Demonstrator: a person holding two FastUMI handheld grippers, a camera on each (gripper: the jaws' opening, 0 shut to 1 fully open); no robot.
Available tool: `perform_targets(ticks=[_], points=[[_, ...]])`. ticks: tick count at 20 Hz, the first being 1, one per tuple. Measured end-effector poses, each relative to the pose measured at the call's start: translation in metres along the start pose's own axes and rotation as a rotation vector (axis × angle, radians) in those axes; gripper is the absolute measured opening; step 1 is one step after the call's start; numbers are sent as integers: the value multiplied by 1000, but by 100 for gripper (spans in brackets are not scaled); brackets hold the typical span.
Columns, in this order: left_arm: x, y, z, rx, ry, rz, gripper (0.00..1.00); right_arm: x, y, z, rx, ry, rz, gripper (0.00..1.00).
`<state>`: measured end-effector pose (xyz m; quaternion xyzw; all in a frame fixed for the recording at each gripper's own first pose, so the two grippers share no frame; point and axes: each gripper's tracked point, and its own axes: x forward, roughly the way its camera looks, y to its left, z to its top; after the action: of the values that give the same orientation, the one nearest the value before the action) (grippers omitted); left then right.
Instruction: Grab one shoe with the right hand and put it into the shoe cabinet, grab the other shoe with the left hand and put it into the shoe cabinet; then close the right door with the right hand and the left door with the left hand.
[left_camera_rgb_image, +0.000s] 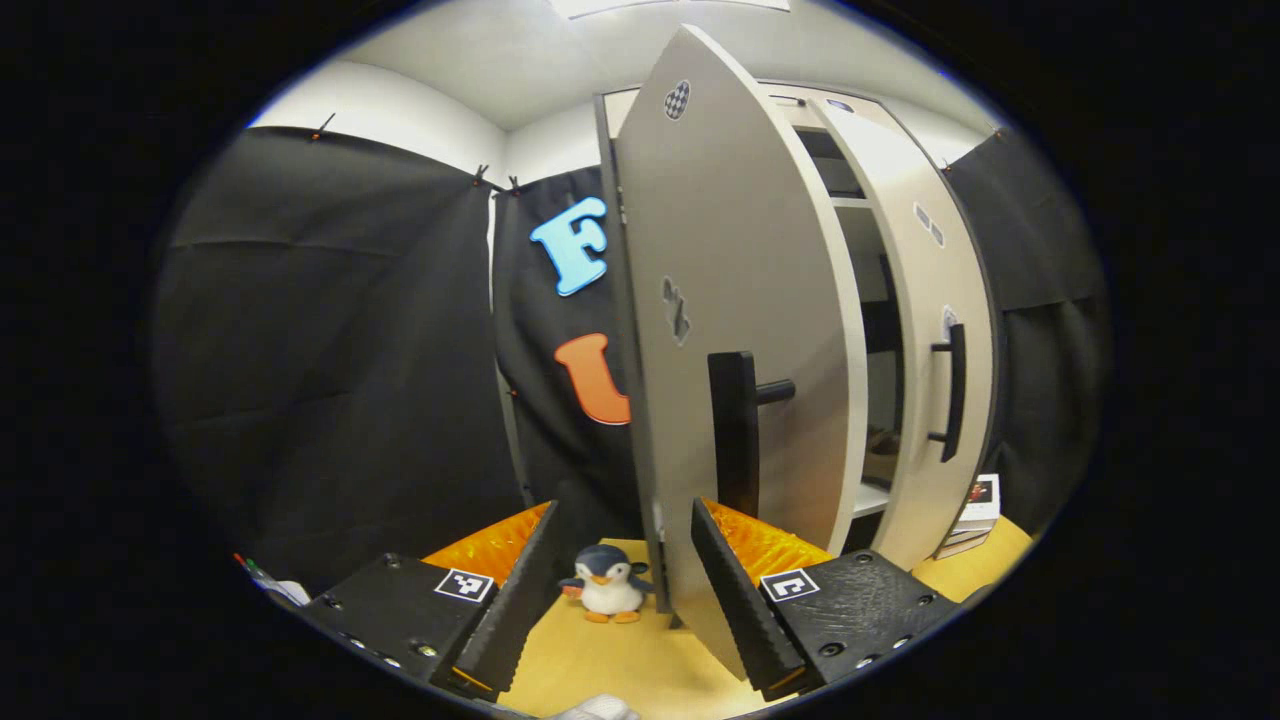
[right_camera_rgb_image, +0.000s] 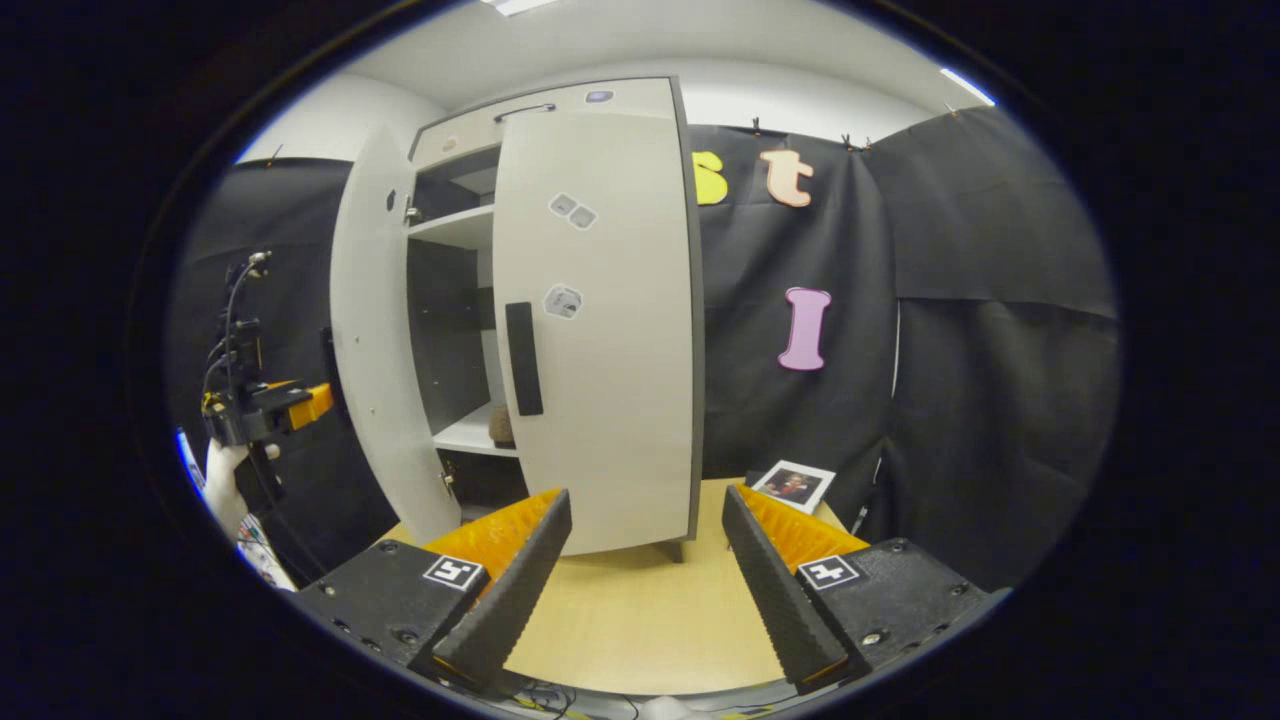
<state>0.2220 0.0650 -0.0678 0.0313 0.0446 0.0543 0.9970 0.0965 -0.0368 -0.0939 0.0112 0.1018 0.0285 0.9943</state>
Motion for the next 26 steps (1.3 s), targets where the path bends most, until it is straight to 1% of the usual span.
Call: perform_targets(ticks=[1,2,3,5,11,16,18,19,20,23,24,25,26], points=[[2,-12,1,-13,2,-26,92,0,-3,0,0,-2,0,100],[3,-25,4,-32,-1,-59,82,-1,-5,1,0,-3,-4,99],[6,-35,4,-49,5,-78,87,-3,-8,3,0,-5,-6,99],[8,-42,10,-54,-6,-83,96,-10,-12,4,2,-11,-14,100],[5,-43,8,-25,2,-94,96,-18,-17,1,20,-15,-36,99],[-9,-39,7,-52,14,-99,96,-22,-7,0,23,-19,-36,99],[-21,-40,11,-43,9,-112,96,-27,-1,3,18,-31,-33,99],[-29,-40,14,-36,8,-118,100,-28,1,4,16,-35,-32,99],[-37,-44,17,-34,4,-135,96,-28,4,4,14,-36,-29,99],[-64,-52,33,-30,-30,-180,96,-29,11,9,17,-49,-28,100],[-72,-52,38,-22,-42,-190,100,-29,14,11,17,-55,-27,100],[-81,-54,41,-13,-52,-204,96,-30,18,14,18,-63,-23,99],[-90,-55,44,-4,-57,-215,96,-31,22,16,19,-71,-13,100]])
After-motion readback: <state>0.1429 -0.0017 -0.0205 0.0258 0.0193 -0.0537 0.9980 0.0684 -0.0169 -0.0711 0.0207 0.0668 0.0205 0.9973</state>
